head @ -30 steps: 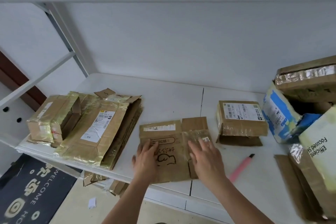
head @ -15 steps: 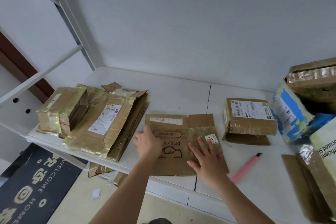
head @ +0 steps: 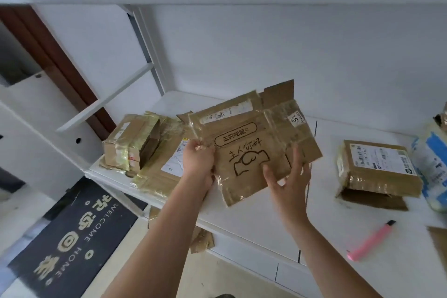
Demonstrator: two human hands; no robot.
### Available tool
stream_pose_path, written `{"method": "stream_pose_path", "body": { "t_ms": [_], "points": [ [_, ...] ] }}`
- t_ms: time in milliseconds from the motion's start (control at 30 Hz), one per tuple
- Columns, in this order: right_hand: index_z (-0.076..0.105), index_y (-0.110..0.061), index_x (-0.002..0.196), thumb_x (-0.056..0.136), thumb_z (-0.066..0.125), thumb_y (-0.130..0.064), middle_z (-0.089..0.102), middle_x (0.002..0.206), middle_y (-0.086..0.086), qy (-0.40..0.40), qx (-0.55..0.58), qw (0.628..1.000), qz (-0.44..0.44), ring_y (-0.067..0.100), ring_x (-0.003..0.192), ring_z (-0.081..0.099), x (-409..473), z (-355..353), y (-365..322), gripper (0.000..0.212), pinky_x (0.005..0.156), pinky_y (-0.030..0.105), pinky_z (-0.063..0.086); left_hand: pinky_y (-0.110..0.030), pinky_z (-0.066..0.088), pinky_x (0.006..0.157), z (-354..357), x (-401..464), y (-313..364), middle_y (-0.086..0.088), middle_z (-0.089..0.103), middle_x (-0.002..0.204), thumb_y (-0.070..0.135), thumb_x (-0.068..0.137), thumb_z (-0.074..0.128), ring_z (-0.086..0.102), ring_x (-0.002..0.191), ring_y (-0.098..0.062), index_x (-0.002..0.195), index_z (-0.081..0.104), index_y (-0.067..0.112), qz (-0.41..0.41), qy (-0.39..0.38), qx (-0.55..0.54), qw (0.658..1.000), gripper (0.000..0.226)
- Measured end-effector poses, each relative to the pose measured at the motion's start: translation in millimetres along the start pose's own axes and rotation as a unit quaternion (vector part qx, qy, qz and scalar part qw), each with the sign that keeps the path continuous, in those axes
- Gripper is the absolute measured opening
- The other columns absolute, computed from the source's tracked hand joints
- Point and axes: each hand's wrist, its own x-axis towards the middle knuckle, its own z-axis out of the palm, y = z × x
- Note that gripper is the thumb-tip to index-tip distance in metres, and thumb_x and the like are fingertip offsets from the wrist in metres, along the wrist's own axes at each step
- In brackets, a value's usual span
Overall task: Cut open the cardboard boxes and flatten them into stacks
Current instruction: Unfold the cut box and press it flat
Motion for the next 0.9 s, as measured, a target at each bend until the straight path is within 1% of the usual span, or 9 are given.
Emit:
{"method": "stream_pose_path", "body": {
  "t_ms": [67,167,233,300,400,533,733,833,900],
  "points": [
    [0.021,-0.038,0.15,0.084,0.076,-0.022,0.011,0.158,0.009,0.012,0.012,0.999,-0.035,0.004,0.136,0.024,10,15,-17,0.088,0.097,0.009,0.034,-0.049,0.058,0.08,-20,3,1,-0.01,0.067,0.099,0.0,0.098,0.051,0.066,0.08,-0.022,0.107,0.052,0.01,-0.037,0.002,-0.041,0.998,0.014],
    [0.044,-0.031,0.142,0.078,0.08,-0.011,0.017,0.158,0.01,-0.018,-0.014,0.999,-0.046,0.02,0.146,0.022,20,50,-35,0.076,0.111,0.023,0.035,-0.04,0.059,0.071,-53,13,-3,-0.013,0.065,0.107,0.001,0.096,0.055,0.066,0.086,-0.023,0.112,0.052,0.003,-0.051,0.043,-0.04,0.997,0.016],
    [0.054,-0.022,0.137,0.078,0.08,-0.007,0.02,0.159,0.01,-0.048,-0.026,0.997,-0.062,0.022,0.148,0.02,24,75,-41,0.066,0.104,0.0,0.025,-0.037,0.058,0.069,-75,27,-9,-0.015,0.061,0.111,0.003,0.093,0.061,0.064,0.092,-0.026,0.115,0.048,0.003,-0.037,0.099,0.011,0.994,0.025],
    [0.058,-0.018,0.134,0.079,0.079,-0.005,0.023,0.159,0.009,-0.085,-0.035,0.993,-0.075,0.02,0.148,0.021,25,100,-42,0.06,0.093,-0.01,0.015,-0.039,0.056,0.087,-94,37,-14,-0.014,0.05,0.121,0.005,0.089,0.066,0.058,0.107,-0.029,0.121,0.037,0.008,-0.011,0.138,0.092,0.986,0.043],
    [0.057,-0.017,0.135,0.082,0.077,-0.007,0.022,0.161,0.007,-0.129,-0.049,0.989,-0.059,0.018,0.149,0.019,28,131,-36,0.057,0.105,0.005,0.01,-0.034,0.04,0.102,-115,44,-17,-0.014,0.02,0.144,0.017,0.085,0.075,0.041,0.126,-0.032,0.146,0.014,0.001,0.017,0.141,0.254,0.957,0.088],
    [0.054,-0.012,0.138,0.085,0.073,-0.005,0.015,0.163,0.008,-0.175,-0.095,0.979,-0.033,0.018,0.15,0.016,33,155,-16,0.056,0.111,0.017,0.012,-0.043,0.025,0.116,-133,52,-29,-0.017,0.0,0.157,0.037,0.085,0.072,0.014,0.143,-0.036,0.151,-0.022,0.009,0.098,0.14,0.497,0.85,0.118],
    [0.062,-0.006,0.129,0.089,0.07,-0.01,0.03,0.157,0.015,-0.18,-0.204,0.954,-0.124,0.03,0.146,0.027,35,169,4,0.04,0.115,0.028,0.018,-0.046,-0.001,0.12,-140,83,-46,0.006,-0.002,0.163,0.049,0.098,0.046,-0.005,0.15,-0.027,0.153,-0.007,0.04,0.272,-0.092,0.664,0.69,0.077],
    [0.065,-0.007,0.125,0.092,0.067,-0.012,0.037,0.154,0.015,-0.149,-0.238,0.945,-0.168,0.037,0.135,0.04,35,173,4,0.034,0.109,0.04,0.037,-0.045,-0.008,0.119,-141,98,-53,0.002,-0.011,0.164,0.057,0.098,0.033,-0.014,0.15,-0.028,0.154,-0.008,0.038,0.262,-0.135,0.698,0.653,0.072],
    [0.059,-0.017,0.134,0.095,0.062,-0.024,0.029,0.159,0.006,-0.168,-0.299,0.922,-0.178,0.034,0.137,0.033,32,171,5,0.039,0.105,0.041,0.043,-0.047,-0.006,0.12,-144,109,-56,0.001,-0.013,0.164,0.061,0.097,0.031,-0.015,0.15,-0.028,0.154,-0.007,0.039,0.243,-0.157,0.714,0.638,0.072]
  ]
}}
